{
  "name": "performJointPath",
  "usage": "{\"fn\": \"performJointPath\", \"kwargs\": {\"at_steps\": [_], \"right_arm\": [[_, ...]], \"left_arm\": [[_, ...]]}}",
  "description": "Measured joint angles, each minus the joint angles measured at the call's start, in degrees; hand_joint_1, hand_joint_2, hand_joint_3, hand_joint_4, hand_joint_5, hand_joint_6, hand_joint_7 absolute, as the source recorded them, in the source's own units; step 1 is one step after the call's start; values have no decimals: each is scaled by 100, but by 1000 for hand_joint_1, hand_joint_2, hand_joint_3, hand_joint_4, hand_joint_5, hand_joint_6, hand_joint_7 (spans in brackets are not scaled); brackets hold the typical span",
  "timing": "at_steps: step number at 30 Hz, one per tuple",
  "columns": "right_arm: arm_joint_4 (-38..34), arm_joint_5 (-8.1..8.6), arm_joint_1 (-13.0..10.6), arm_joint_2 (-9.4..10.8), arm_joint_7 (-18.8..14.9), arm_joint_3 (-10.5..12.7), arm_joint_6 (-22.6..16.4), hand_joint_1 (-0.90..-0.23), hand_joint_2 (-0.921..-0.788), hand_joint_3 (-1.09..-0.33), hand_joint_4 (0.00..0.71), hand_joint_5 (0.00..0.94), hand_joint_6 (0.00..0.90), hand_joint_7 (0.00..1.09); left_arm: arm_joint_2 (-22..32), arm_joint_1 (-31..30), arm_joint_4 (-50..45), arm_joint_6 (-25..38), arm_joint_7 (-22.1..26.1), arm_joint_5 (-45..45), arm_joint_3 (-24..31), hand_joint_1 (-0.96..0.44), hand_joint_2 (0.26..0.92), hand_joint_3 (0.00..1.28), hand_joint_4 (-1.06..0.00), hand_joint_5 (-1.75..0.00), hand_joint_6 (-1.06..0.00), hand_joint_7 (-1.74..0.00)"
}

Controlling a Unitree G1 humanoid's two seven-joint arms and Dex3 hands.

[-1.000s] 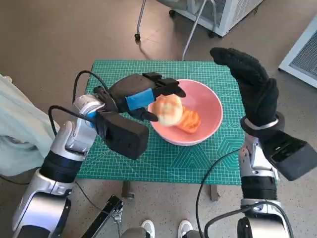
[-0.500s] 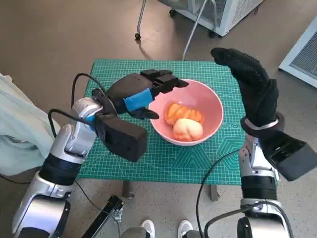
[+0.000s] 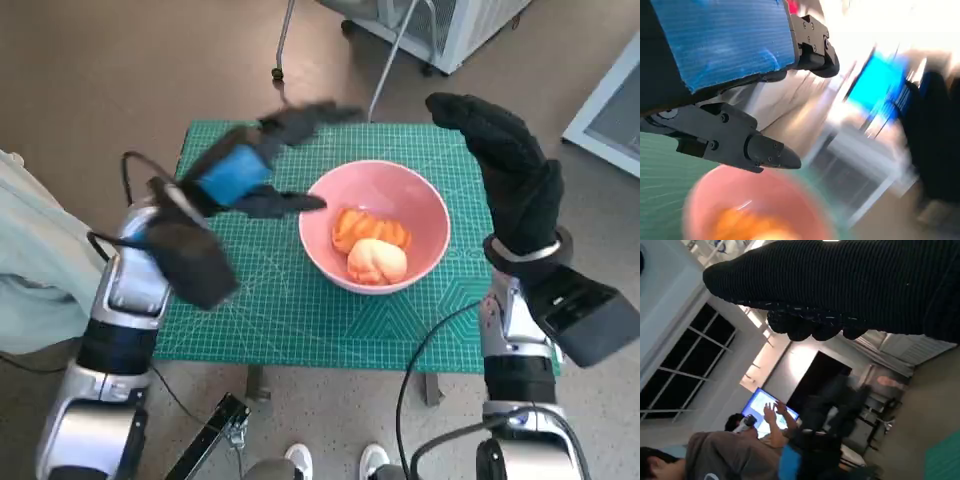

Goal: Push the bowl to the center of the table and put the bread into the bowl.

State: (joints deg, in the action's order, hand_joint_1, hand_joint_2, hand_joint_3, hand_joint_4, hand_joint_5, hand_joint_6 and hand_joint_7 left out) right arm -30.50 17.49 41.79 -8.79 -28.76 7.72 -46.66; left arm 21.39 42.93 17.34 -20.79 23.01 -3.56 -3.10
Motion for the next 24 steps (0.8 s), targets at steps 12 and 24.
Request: {"fn": "performJointPath", "kwargs": {"at_steps": [12, 24], "right_arm": [[261, -304, 83, 135, 422, -106, 147, -653, -921, -740, 276, 11, -1, 898], [277, -631, 263, 179, 724, -160, 139, -639, -921, -757, 281, 14, -1, 854]], "left_arm": [[-927, -852, -833, -262, -448, 1061, 422, -323, 921, 124, -352, -1, -149, -529], [-946, -881, -791, -657, -449, 1085, 614, -260, 921, 149, -364, -6, -128, -576]]}}
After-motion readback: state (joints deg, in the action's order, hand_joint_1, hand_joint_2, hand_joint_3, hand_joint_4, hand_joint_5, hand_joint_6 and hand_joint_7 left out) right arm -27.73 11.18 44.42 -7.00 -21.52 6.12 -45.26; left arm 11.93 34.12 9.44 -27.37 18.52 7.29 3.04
